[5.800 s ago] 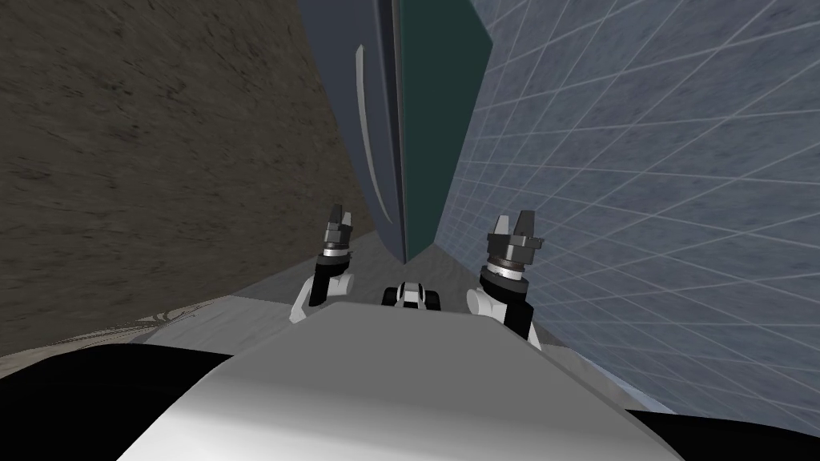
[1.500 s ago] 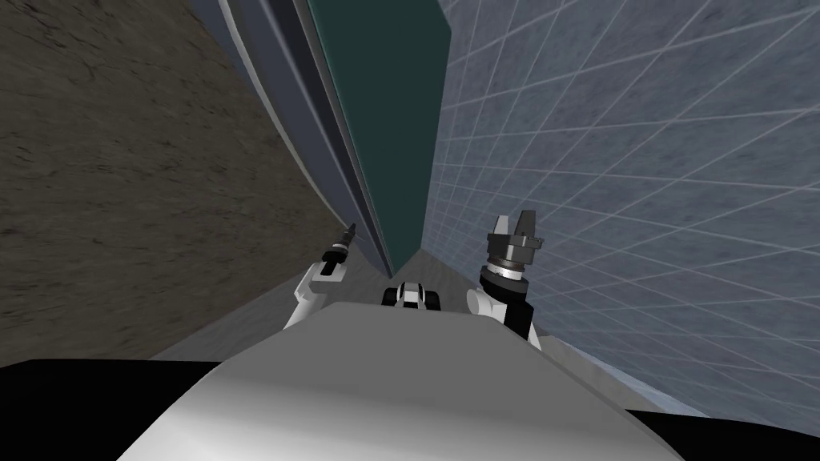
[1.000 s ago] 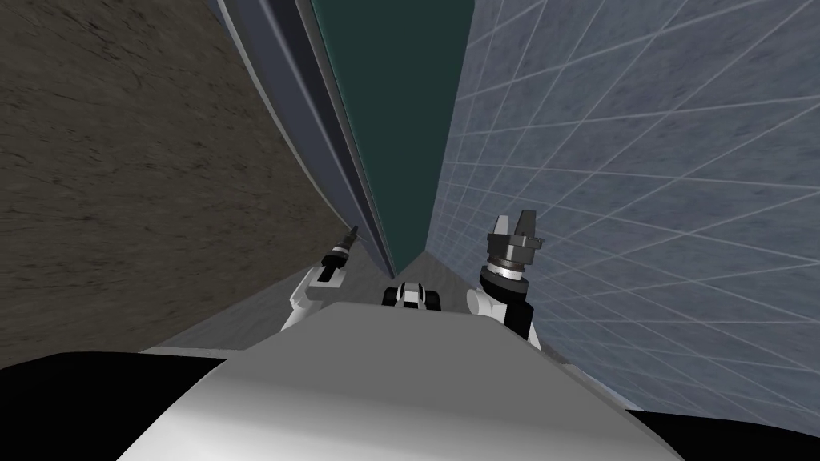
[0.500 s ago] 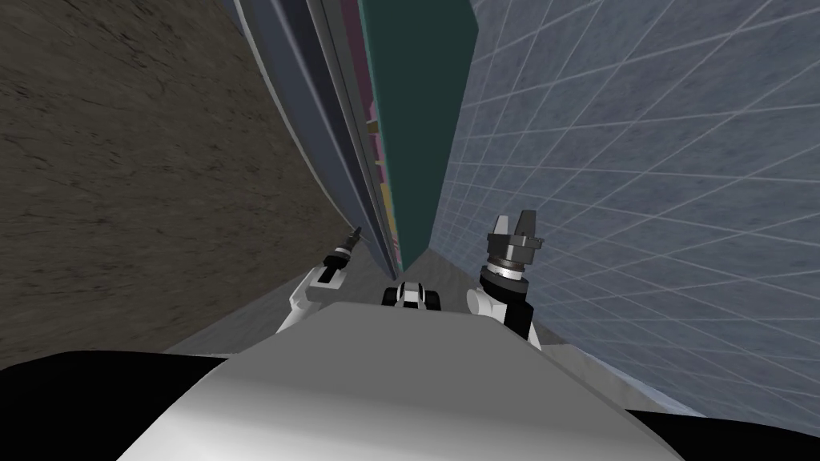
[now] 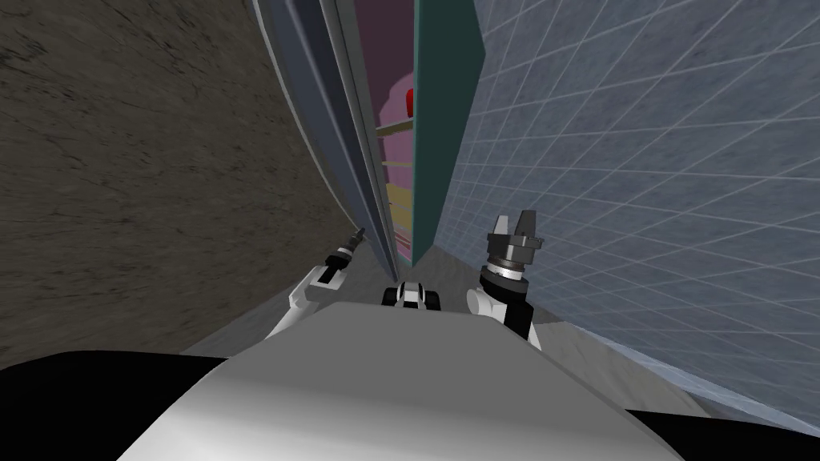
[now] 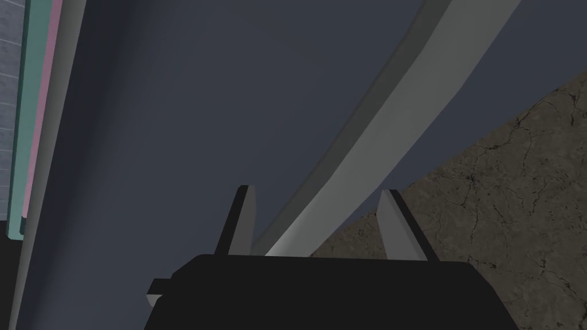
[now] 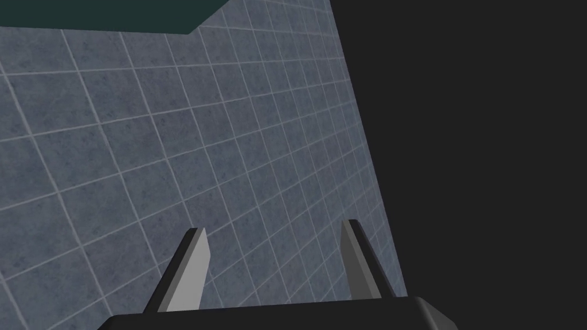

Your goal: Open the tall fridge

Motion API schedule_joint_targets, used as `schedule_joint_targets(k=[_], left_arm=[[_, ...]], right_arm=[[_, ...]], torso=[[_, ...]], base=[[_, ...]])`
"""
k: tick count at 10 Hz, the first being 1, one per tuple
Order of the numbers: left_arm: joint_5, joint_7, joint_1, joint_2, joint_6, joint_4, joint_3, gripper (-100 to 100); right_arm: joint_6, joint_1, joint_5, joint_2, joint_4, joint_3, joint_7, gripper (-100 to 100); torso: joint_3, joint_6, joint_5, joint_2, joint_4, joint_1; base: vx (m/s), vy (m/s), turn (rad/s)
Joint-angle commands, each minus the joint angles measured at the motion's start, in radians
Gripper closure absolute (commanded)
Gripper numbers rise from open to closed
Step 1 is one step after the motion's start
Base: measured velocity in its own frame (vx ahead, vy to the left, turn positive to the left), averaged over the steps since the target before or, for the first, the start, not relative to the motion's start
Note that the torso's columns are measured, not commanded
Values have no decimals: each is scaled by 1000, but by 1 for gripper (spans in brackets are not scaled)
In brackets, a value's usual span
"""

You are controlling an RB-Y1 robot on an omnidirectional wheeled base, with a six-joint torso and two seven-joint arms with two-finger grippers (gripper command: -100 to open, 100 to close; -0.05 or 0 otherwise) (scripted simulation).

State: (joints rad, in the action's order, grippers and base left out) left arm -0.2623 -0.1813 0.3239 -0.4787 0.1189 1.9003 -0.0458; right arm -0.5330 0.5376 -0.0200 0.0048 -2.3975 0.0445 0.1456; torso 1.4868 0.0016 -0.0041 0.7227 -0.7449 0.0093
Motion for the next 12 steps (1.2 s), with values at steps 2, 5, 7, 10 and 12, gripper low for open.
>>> schedule_joint_targets(k=[2, 5, 7, 10, 12], left_arm=[[16, 25, -20, -46, 24, 6, 9, 100], [28, 46, -22, -88, 42, 8, 39, 100], [26, 48, -2, -103, 50, 18, 61, 100], [29, 58, 15, -133, 82, 39, 87, 100], [30, 63, 23, -147, 99, 49, 100, 100]], right_arm=[[0, 0, 0, 0, 0, 0, 0, 0], [0, 0, 0, 0, 0, 0, 0, 0], [0, 0, 0, 0, 0, 0, 0, 0], [0, 0, 0, 0, 0, 0, 0, 0], [0, 0, 0, 0, 0, 0, 0, 0]], torso=[[0, 1, 0, 0, 0, 2], [-4, 2, 1, 7, 2, -8], [-6, 0, 1, 8, 6, -17], [-5, 0, 5, 6, 4, 3], [1, 2, 2, -1, 5, -7]], base=[[-160, 324, -98], [-166, 271, -102], [-55, 150, -18], [-51, 335, -69], [-36, 259, -37]])
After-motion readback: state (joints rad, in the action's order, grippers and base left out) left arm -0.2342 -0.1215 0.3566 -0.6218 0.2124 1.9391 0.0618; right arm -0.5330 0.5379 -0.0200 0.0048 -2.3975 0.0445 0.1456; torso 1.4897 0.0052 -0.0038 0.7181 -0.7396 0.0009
